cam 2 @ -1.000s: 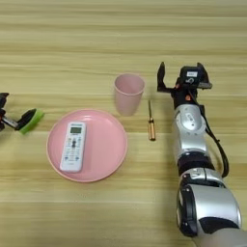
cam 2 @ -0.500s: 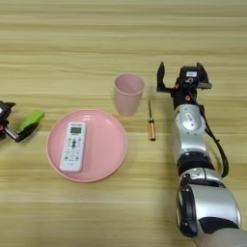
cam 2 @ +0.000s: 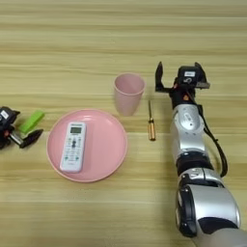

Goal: Move the objects on the table

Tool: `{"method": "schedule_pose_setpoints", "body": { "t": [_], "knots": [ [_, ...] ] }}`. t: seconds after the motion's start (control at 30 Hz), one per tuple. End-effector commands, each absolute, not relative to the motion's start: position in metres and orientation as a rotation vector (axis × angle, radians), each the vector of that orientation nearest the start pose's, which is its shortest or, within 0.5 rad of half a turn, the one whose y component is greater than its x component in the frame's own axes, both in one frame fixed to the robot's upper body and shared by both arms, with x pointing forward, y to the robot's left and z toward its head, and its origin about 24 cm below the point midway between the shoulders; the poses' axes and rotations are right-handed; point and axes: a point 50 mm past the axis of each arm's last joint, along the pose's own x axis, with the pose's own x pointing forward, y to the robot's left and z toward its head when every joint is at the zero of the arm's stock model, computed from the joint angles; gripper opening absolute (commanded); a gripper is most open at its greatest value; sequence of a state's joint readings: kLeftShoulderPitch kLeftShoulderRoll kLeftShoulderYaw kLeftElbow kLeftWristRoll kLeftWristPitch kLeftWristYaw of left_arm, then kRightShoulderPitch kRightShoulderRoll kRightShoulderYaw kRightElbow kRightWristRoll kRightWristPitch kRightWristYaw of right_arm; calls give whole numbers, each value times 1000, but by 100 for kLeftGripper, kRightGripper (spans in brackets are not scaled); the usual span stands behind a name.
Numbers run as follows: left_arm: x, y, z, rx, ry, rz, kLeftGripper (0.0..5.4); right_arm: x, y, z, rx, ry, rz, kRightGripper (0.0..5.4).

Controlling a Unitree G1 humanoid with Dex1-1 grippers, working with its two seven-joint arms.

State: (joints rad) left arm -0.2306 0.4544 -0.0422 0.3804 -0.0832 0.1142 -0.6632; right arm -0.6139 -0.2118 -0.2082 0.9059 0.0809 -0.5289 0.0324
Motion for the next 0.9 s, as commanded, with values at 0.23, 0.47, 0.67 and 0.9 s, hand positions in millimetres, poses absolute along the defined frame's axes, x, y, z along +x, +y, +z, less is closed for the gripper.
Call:
{"method": "schedule_pose_setpoints", "body": {
  "t": [0.23, 0.47, 0.67, 0.9],
  "knots": [
    [284, 218, 18, 286, 408, -611, 522, 352, -207, 77, -36, -241, -109, 540],
    [284, 217, 18, 286, 413, -617, 453, 352, -207, 77, -34, -242, -109, 540],
    [283, 218, 16, 281, 425, -611, 396, 351, -207, 78, -33, -245, -109, 540],
    [281, 219, 15, 278, 436, -609, 324, 351, -207, 78, -32, -246, -110, 540]
  ]
}}
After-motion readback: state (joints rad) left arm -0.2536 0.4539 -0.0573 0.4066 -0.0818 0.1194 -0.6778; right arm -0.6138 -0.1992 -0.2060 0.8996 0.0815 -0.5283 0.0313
